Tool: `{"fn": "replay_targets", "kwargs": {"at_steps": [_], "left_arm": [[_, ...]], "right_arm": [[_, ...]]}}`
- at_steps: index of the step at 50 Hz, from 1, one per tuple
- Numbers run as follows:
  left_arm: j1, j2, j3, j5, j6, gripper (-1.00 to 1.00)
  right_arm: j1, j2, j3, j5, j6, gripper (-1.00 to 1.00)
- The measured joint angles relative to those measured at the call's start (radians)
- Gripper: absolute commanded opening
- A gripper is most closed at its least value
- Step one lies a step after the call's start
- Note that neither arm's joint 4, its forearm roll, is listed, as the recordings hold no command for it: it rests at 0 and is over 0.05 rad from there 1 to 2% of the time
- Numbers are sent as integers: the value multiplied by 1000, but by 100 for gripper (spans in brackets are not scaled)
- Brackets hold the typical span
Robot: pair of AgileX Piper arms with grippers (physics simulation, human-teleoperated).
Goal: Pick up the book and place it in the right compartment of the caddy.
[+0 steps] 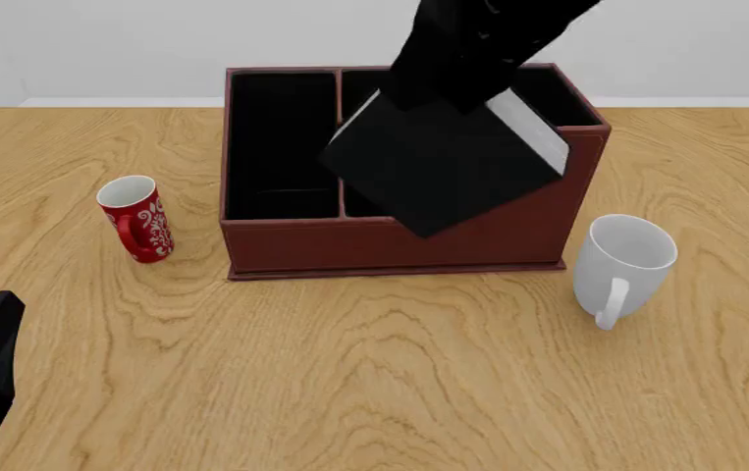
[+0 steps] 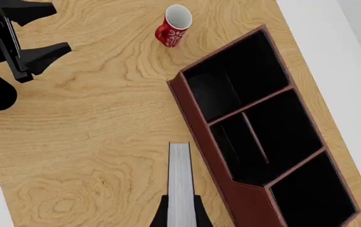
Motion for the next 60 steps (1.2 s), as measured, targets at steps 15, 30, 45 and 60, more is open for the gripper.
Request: {"fn": "replay_targets", "kwargs": {"at_steps": [15, 30, 45, 60], "left_arm": [[0, 0, 0, 0, 0, 100], [0, 0, 0, 0, 0, 100], [0, 0, 0, 0, 0, 100], [0, 0, 0, 0, 0, 100]], "right_arm": [[-72, 14, -85, 0, -43, -100], [-123, 34, -169, 0, -90, -100], [-209, 79, -262, 0, -159, -100], [-276, 142, -359, 0, -187, -100]]}}
